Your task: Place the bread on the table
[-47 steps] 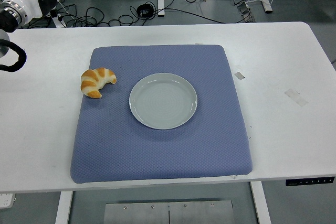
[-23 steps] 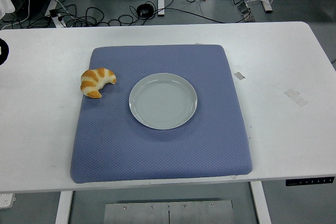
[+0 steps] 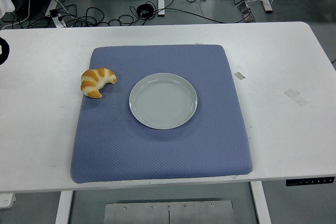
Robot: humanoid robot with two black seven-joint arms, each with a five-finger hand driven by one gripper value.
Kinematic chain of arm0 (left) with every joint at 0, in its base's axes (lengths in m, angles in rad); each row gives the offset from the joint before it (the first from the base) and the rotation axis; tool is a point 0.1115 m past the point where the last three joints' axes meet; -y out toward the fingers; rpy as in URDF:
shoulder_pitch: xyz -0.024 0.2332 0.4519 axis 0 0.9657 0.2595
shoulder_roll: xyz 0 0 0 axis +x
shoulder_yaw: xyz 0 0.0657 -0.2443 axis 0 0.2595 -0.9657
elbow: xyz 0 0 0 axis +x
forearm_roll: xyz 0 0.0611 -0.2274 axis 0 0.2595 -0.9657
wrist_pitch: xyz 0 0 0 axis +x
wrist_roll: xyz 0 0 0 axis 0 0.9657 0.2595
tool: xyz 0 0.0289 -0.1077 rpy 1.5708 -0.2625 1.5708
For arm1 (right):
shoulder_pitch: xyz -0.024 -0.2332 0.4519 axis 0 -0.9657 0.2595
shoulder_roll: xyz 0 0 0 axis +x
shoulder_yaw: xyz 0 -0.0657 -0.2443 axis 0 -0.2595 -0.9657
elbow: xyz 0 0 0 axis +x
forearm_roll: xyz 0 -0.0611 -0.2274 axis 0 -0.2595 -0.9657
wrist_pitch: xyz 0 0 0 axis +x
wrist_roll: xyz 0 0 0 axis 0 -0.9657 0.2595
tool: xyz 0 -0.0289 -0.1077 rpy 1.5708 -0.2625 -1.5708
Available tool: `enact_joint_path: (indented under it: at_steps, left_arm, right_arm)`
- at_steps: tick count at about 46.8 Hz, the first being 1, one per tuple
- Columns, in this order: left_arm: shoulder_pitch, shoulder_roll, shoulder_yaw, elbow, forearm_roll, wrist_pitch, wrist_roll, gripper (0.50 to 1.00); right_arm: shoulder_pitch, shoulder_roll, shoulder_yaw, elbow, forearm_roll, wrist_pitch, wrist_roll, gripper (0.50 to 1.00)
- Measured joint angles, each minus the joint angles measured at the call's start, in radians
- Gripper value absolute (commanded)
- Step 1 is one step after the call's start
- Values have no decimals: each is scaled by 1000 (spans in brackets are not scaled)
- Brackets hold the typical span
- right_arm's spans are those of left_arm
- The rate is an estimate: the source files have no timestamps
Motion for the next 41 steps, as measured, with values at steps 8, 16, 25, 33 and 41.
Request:
enact_joint_path:
  at_steps: [8,16,25,33,41]
  left_arm:
    - [6,-3,0,0,0,0,-4,969]
    - [23,-5,0,0,0,0,-6,969]
    - [39,-25,-11,0,0,1,-7,969]
    - [42,-27,-27,0,0,2,-7,969]
    - [41,-28,-31,0,0,2,-7,969]
  right_arm:
    - [0,0,0,0,0,0,0,1000]
    - [0,0,0,0,0,0,0,1000]
    - [0,0,0,0,0,0,-1,1000]
    - [14,0,2,7,0,0,0,1000]
    - [15,0,5,-1,0,0,0,1000]
